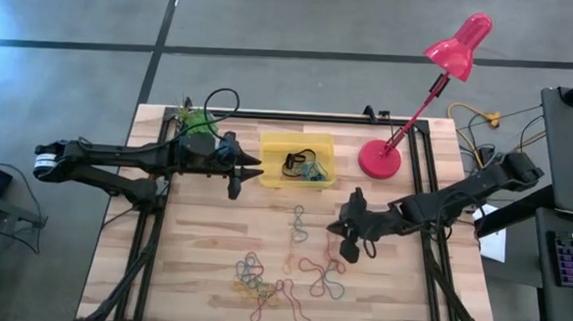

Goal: Pick and place rubber bands into bin
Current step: Put the yellow rubber band into the yellow bin

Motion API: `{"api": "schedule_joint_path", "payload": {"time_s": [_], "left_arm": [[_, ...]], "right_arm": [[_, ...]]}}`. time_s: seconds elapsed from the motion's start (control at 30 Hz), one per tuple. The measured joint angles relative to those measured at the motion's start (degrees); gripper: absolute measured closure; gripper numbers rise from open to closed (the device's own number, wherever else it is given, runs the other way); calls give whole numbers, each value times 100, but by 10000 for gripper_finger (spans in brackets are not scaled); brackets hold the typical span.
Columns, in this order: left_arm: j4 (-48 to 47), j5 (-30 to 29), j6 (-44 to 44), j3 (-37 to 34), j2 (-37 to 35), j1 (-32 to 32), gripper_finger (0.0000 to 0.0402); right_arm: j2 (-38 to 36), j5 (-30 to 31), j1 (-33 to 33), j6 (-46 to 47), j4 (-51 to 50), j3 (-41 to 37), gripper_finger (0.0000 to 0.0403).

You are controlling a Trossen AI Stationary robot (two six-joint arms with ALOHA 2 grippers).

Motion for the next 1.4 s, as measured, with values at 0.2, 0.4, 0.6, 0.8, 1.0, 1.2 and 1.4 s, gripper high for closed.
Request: {"api": "schedule_joint_path", "payload": {"time_s": [0.2,0.4,0.6,0.8,1.0,1.2,1.4], "left_arm": [[4,0,2,-18,0,2,281],[5,-2,2,-22,0,2,281],[23,0,-99,-39,0,2,281],[86,5,-202,-53,0,-2,281],[332,9,-275,-94,0,-2,281],[374,7,-295,-117,37,-2,281],[647,-15,-306,-221,36,2,281]], "right_arm": [[-137,152,-36,-421,613,7,395],[-310,372,-265,-942,1125,8,395],[-365,447,-838,-1653,1630,9,395],[-365,445,-1682,-2075,1898,9,395],[-363,421,-2567,-2144,1895,9,395],[-216,357,-3329,-2135,2095,9,395],[441,-82,-3700,-2033,2752,44,394]]}}
